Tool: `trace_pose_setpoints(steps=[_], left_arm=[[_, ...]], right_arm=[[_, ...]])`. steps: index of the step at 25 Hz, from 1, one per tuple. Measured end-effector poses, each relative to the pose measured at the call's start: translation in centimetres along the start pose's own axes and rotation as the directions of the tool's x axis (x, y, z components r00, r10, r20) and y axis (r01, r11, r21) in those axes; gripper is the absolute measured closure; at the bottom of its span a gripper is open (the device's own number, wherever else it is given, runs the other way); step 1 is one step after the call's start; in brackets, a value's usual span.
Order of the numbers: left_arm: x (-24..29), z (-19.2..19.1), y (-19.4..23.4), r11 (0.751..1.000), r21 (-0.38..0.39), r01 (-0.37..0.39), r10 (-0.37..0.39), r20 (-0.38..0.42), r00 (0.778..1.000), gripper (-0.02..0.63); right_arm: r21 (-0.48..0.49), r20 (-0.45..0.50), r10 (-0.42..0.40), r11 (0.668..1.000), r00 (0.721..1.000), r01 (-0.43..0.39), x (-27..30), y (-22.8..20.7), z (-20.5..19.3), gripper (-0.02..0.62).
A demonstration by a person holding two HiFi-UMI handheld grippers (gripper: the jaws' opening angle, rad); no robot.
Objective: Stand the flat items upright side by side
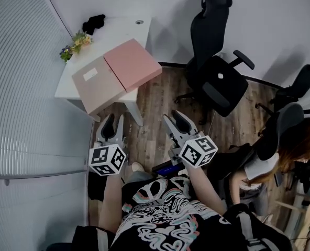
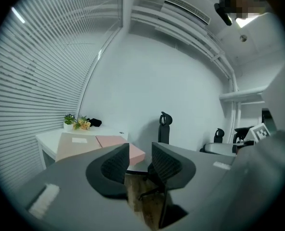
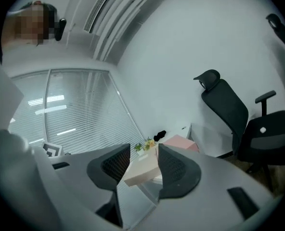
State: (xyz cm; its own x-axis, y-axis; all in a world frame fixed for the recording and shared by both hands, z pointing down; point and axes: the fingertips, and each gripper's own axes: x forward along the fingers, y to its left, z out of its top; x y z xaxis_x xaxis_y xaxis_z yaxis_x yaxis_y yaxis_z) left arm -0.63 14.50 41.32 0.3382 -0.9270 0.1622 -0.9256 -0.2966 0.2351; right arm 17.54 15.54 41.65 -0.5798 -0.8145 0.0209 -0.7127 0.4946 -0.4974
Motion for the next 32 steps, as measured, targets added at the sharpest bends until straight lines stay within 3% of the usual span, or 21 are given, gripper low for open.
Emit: trace_pose_setpoints(steps=[8,18,26,32], left_arm=[[1.5,-1.6,-1.5,0.998,0.023,0.052,-0.05,-0.074,0.996,0.436],[8.4,-3.4,-0.6,0.988,0.067,0.14,-0.126,-0.181,0.975,0.414],[16.3,-5.3,3.1,0.962,0.161,0.219,-0.159,-0.32,0.934,0.403],[20.8,-6.6,4.9,0.923,0.23,0.308,-0.191,-0.42,0.887,0.387]], right_arm=[[0.123,0.037,0.01,0.992,0.999,-0.015,-1.0,-1.9,0.1,0.397],[0.164,-0.005,-0.052,0.985,0.999,0.052,3.3,-6.2,-0.1,0.376],[0.188,-0.035,-0.117,0.975,0.992,0.122,10.6,-10.8,-0.1,0.376],[0.218,-0.076,-0.176,0.957,0.981,0.189,14.3,-13.8,-0.8,0.37]])
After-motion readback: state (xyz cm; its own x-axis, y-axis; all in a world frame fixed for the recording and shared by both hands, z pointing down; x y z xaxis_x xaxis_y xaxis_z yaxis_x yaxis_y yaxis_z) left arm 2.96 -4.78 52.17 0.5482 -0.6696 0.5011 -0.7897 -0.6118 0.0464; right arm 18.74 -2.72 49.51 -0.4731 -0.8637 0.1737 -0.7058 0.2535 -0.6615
